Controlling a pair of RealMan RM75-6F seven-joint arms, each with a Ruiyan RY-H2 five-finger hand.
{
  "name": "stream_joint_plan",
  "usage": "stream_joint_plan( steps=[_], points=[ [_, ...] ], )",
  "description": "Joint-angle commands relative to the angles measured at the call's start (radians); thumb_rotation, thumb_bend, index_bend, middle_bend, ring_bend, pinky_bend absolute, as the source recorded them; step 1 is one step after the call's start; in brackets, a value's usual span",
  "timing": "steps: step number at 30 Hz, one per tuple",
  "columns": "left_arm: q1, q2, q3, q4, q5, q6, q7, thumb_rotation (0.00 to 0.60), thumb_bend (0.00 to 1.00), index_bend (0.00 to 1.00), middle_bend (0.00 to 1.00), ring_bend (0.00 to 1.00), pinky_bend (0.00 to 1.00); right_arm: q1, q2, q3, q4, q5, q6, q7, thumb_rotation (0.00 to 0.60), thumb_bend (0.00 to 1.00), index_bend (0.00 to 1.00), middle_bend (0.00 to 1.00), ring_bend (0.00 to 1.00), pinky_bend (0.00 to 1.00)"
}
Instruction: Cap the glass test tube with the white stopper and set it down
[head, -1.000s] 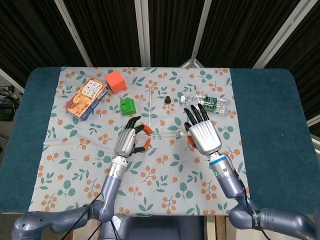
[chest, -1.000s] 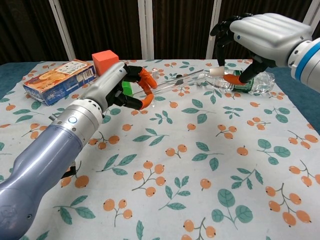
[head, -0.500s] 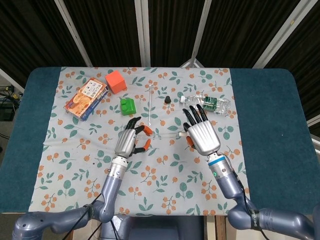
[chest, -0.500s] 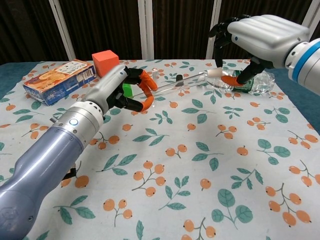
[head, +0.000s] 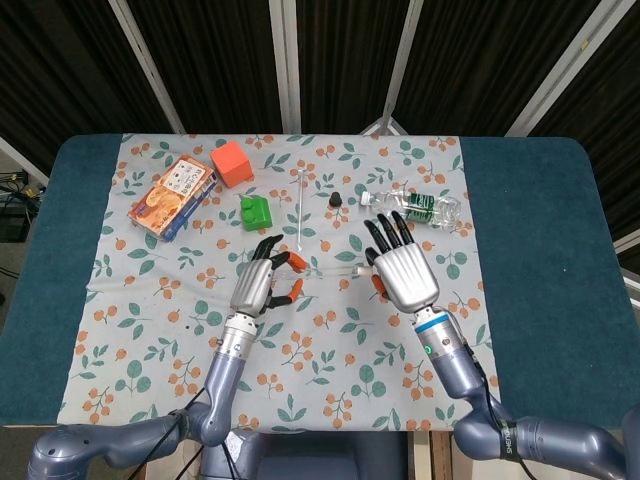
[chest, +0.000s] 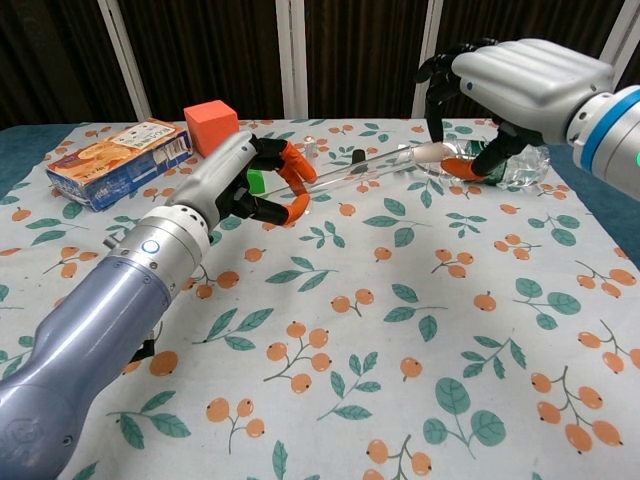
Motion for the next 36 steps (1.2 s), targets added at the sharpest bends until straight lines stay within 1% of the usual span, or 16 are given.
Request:
stream_joint_plan(
  steps=[1, 36],
  points=[
    [-0.001, -0.001, 0.001, 0.001, 0.001, -0.001, 0.001, 0.600, 0.68, 0.55, 0.48, 0.09, 0.02, 0.001, -0.001, -0.001, 0.000, -0.001, 0.000, 0.000, 0.600, 0.44, 0.59, 0.15, 0.06, 0.00],
    [-0.020, -0.031, -0.008, 0.006, 0.001, -0.012, 0.016, 0.600, 0.68, 0.55, 0.48, 0.09, 0.02, 0.004, -0.011, -0.002, 0.005, 0.000, 0.005, 0.003, 0.600, 0.44, 0.59, 0.15, 0.06, 0.00]
  ],
)
